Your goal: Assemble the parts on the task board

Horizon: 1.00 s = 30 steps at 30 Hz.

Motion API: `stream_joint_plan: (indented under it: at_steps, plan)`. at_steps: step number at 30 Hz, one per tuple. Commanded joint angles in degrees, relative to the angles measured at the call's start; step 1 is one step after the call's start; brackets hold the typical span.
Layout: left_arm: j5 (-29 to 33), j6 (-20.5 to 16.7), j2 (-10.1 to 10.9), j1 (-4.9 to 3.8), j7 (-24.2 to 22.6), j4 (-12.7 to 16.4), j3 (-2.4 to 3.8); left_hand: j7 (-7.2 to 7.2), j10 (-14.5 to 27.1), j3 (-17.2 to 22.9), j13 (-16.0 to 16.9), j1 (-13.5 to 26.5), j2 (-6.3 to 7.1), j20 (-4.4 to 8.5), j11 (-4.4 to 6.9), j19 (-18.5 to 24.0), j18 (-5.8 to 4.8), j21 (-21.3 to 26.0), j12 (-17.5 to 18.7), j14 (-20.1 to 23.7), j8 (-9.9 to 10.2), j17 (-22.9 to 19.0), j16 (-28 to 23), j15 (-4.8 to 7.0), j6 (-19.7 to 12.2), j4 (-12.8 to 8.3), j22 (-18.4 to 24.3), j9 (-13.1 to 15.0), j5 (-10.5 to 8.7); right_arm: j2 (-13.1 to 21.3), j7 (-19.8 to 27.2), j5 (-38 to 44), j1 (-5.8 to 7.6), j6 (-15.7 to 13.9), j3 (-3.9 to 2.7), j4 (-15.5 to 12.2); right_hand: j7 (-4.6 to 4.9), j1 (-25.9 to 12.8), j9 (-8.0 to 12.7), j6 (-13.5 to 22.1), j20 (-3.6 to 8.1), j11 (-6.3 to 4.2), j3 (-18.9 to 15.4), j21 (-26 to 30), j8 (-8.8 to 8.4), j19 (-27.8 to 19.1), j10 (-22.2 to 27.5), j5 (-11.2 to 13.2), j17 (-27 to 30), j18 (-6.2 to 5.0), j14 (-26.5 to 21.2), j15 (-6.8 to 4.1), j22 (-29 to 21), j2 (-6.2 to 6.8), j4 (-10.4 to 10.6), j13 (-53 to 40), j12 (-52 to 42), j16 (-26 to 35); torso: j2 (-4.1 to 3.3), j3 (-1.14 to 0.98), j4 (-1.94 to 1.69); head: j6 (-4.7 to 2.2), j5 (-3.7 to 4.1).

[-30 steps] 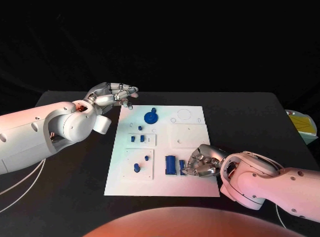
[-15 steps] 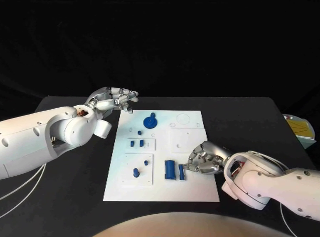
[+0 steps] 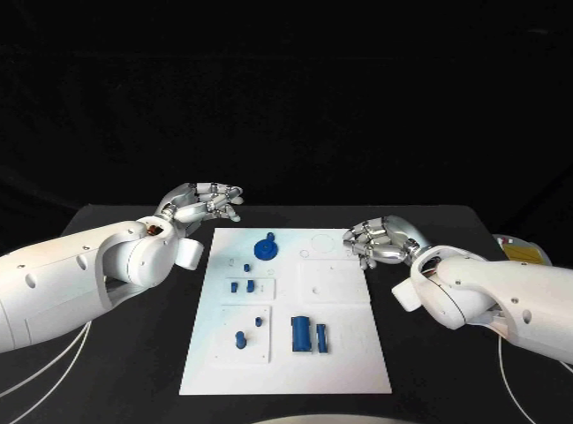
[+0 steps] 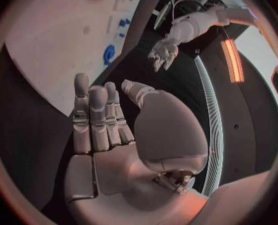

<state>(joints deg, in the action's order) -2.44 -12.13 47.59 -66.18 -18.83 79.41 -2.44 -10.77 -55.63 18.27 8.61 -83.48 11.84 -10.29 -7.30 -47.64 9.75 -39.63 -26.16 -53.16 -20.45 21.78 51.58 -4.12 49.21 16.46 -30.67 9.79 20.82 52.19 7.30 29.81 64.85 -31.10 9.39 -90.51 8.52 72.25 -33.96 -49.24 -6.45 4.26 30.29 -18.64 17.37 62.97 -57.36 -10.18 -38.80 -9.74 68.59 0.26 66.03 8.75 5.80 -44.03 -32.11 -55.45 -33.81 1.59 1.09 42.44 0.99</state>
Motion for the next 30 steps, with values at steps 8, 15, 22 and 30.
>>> stream_joint_plan:
  at_steps: [8,15,22,30]
  plan:
    - [7.3,-5.7,-5.4,0.39,-7.8,-8.6,0.04,0.56,-0.1,1.2,-5.0,0.7,0.04,-5.49,-3.04,6.2,0.43,20.9,11.9,7.3,1.2,-8.9,-27.0,-4.72,-2.4,-0.2,13.9,-1.0,0.09,-7.0,18.8,-24.7,0.96,9.7,-1.08,17.3,2.78,-3.3,6.8,-1.7,-5.61,3.76,4.0,15.2,-6.22,-10.1,-3.2,4.5,16.7,-0.51,-11.3,5.61,-18.3,-0.19,-3.4,30.1,22.5,32.0,1.37,-0.38,-0.17,-4.99,0.0]
    - [4.9,-4.8,-5.9,0.61,-5.0,-8.9,0.07,10.77,55.6,-18.3,-8.6,31.3,-11.84,10.29,7.3,47.6,-9.75,39.6,26.2,53.2,20.5,-21.8,-51.6,4.12,-49.2,-16.5,30.7,-9.8,-20.82,-7.8,14.7,-20.5,0.75,5.0,-1.57,18.0,-8.52,-28.9,34.0,49.2,6.45,-4.26,-30.3,18.6,-17.37,-63.0,57.4,10.2,38.8,9.74,-68.6,-0.26,-66.0,-8.75,-5.8,44.0,32.1,55.4,1.4,-0.5,-0.25,-5.45,-0.19]
    - [4.3,-10.9,-5.2,1.82,-6.3,-4.6,0.6,10.77,55.6,-18.3,-8.6,83.5,-11.84,10.29,7.3,47.6,-9.75,39.6,26.2,53.2,20.5,-21.8,-51.6,4.12,-49.2,-16.5,30.7,-9.8,-20.82,-7.7,17.3,-23.6,-1.07,-1.0,-4.19,12.2,-8.52,-72.2,34.0,49.2,6.45,-4.26,-30.3,18.6,-17.37,-63.0,57.4,10.2,38.8,9.74,-68.6,-0.26,-66.0,-8.75,-5.8,44.0,32.1,55.4,2.45,-1.44,-0.97,-7.69,-0.87]
    - [3.2,-23.4,-3.9,4.3,-9.1,4.4,1.68,10.77,55.6,-18.3,-8.6,83.5,-11.84,10.29,7.3,47.6,-9.75,39.6,26.2,53.2,20.5,-21.8,-51.6,4.12,-49.2,-16.5,30.7,-9.8,-20.82,-7.5,21.4,-28.5,-3.91,-10.4,-8.27,3.0,-8.52,-72.2,34.0,49.2,6.45,-4.26,-30.3,18.6,-17.37,-63.0,57.4,10.2,38.8,9.74,-68.6,-0.26,-66.0,-8.75,-5.8,44.0,32.1,55.4,2.63,-1.59,-1.09,-8.06,-0.99]
